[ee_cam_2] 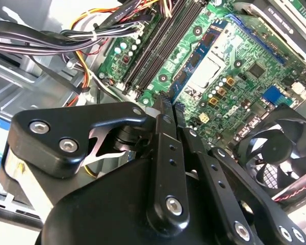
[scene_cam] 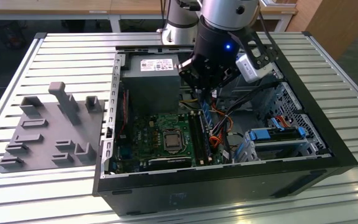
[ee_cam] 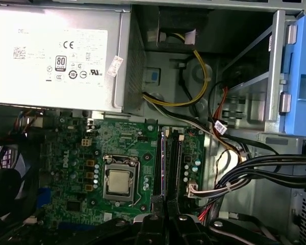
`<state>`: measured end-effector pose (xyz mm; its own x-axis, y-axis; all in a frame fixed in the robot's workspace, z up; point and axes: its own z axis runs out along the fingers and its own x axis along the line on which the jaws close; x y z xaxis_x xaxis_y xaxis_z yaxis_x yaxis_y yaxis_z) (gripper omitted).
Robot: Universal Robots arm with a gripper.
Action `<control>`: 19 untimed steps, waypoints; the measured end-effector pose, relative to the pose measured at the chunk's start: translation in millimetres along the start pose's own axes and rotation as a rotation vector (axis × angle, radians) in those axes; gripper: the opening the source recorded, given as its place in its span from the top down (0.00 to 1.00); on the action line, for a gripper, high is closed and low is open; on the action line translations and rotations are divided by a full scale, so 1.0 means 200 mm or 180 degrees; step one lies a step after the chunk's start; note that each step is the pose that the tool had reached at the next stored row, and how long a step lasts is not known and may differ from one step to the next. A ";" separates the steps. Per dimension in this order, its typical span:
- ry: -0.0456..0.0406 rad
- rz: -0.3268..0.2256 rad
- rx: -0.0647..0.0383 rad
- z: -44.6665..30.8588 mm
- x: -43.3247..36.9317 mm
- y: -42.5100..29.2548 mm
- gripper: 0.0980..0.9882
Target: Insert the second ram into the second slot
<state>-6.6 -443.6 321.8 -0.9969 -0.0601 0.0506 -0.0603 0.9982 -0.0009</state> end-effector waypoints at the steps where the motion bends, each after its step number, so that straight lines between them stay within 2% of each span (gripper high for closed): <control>1: 0.0000 0.0000 0.0000 0.003 0.000 0.000 0.96; 19: 0.0000 0.0000 0.0000 0.047 -0.002 0.001 0.96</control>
<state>-6.6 -443.4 312.3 -0.9969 -0.0601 0.0506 -0.0602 0.9982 -0.0008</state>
